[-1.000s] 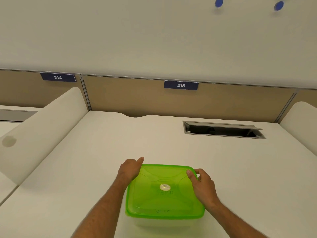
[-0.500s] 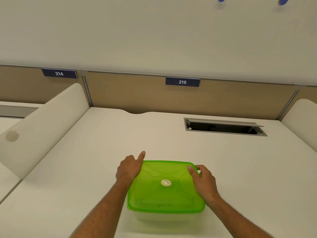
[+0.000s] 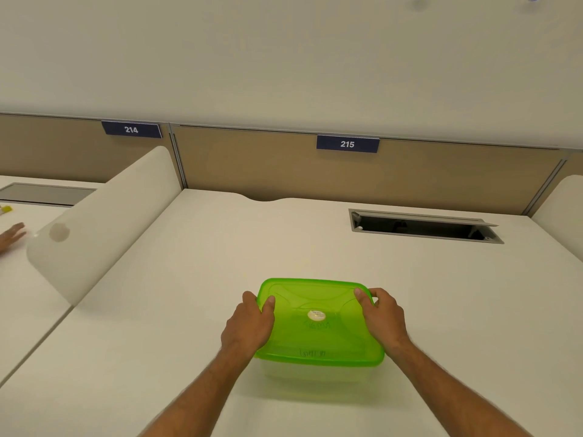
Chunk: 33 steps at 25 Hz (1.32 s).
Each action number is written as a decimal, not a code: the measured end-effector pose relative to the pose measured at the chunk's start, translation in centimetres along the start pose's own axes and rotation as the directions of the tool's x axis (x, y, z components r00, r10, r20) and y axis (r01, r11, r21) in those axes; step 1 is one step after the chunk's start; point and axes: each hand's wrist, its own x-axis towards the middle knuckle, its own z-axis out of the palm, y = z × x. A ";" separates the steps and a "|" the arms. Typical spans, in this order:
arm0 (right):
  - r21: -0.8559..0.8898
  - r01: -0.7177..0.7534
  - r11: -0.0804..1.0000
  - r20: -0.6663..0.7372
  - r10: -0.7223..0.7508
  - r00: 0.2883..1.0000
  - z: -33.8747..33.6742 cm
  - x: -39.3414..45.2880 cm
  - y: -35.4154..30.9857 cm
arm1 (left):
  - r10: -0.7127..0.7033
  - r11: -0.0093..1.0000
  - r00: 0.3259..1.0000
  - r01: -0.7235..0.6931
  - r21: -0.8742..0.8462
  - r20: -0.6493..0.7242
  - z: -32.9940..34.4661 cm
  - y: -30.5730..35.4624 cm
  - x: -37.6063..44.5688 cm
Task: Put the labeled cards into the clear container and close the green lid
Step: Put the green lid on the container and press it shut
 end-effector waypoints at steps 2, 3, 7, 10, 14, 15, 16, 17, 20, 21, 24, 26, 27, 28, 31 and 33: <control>-0.008 0.005 1.000 0.000 -0.005 1.000 0.0 -0.1 0.0 | -0.009 1.000 1.000 0.009 -0.009 0.010 -0.1 -0.1 -0.9; -0.011 0.007 1.000 0.000 -0.007 1.000 0.0 -0.1 0.0 | -0.014 0.999 1.000 0.015 -0.040 0.015 -0.1 0.0 -1.2; -0.023 0.014 1.000 0.007 -0.014 1.000 0.0 0.0 0.2 | -0.015 0.987 1.000 0.016 -0.157 0.006 -0.3 0.3 -2.1; -0.025 0.019 1.000 0.003 -0.019 1.000 0.1 0.1 0.2 | -0.019 0.985 1.000 0.016 -0.174 -0.016 -0.4 0.3 -2.2; -0.035 0.018 0.999 -0.003 -0.018 1.000 0.1 0.0 0.1 | -0.029 0.981 0.999 0.022 -0.191 -0.034 -0.5 0.4 -2.3; -0.036 0.014 0.999 -0.006 -0.015 1.000 0.1 0.0 0.1 | -0.029 0.982 0.999 0.022 -0.187 -0.038 -0.5 0.4 -2.4; -0.036 0.010 0.999 -0.007 -0.010 1.000 0.1 0.0 0.1 | -0.028 0.984 0.999 0.021 -0.177 -0.040 -0.4 0.4 -2.3; -0.040 0.001 0.999 -0.007 -0.001 1.000 0.1 0.0 0.1 | -0.027 0.987 0.999 0.020 -0.162 -0.041 -0.4 0.4 -2.3; -0.087 -0.034 0.996 -0.026 0.031 0.999 0.1 -0.1 -0.1 | -0.040 0.990 0.998 0.034 -0.138 -0.039 -0.3 0.4 -2.3; -0.109 -0.055 0.993 -0.037 0.051 0.998 0.0 -0.1 -0.2 | -0.048 0.990 0.998 0.043 -0.132 -0.039 -0.3 0.4 -2.2; -0.169 -0.093 0.981 0.014 0.097 0.995 -0.4 -0.7 -0.1 | -0.068 0.991 0.997 0.063 -0.122 -0.039 -0.1 0.5 -2.2; -0.236 -0.110 0.965 0.079 0.132 0.988 -0.3 -1.4 0.3 | -0.077 0.990 0.996 0.072 -0.122 -0.038 -0.1 0.5 -2.3; -0.261 -0.116 0.958 0.093 0.145 0.985 -0.2 -1.8 0.6 | -0.081 0.990 0.996 0.076 -0.122 -0.037 -0.1 0.5 -2.3; -0.267 -0.120 0.956 0.089 0.148 0.985 0.0 -2.2 0.9 | -0.082 0.990 0.996 0.078 -0.121 -0.034 -0.1 0.6 -2.2; -0.258 -0.098 0.961 0.019 0.106 0.994 0.1 -3.2 1.3 | -0.073 0.989 0.997 0.069 -0.128 -0.027 -0.2 0.7 -2.3; -0.247 -0.062 0.967 -0.021 0.059 0.998 0.0 -3.5 1.1 | -0.063 0.991 0.998 0.060 -0.122 -0.025 -0.3 0.6 -2.3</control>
